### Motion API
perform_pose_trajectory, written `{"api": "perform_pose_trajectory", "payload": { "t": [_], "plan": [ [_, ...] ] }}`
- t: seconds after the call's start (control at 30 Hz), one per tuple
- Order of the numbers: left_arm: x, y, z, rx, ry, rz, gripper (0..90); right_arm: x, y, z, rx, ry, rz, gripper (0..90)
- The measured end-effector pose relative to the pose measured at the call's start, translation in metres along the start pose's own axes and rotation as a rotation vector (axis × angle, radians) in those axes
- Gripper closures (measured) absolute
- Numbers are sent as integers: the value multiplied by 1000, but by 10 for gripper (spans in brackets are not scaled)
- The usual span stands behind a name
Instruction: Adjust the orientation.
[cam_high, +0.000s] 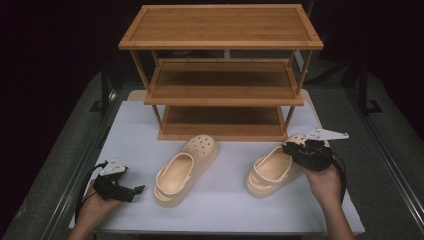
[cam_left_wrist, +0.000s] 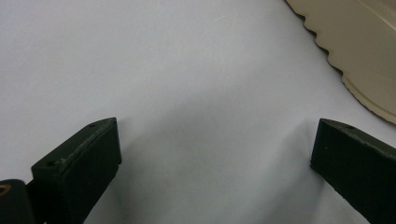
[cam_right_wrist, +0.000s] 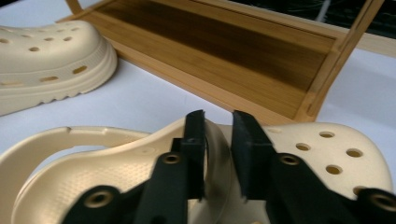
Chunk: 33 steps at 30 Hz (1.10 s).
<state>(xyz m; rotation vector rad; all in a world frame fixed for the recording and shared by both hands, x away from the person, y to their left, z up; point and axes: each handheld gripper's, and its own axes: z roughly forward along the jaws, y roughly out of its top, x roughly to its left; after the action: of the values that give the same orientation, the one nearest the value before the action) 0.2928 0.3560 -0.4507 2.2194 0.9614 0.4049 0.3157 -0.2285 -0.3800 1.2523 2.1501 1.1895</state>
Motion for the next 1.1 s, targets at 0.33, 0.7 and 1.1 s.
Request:
{"api": "perform_pose_trajectory", "payload": {
  "t": [0.33,0.7,1.1],
  "plan": [
    [0,0,0,0,0,0,10,9,4,-2,-11,12,-76,832],
    [0,0,0,-1,0,-1,10,55,27,16,-26,128,-175,842],
    [0,0,0,-2,-1,-1,10,106,33,50,14,258,-270,821]
  ]
}}
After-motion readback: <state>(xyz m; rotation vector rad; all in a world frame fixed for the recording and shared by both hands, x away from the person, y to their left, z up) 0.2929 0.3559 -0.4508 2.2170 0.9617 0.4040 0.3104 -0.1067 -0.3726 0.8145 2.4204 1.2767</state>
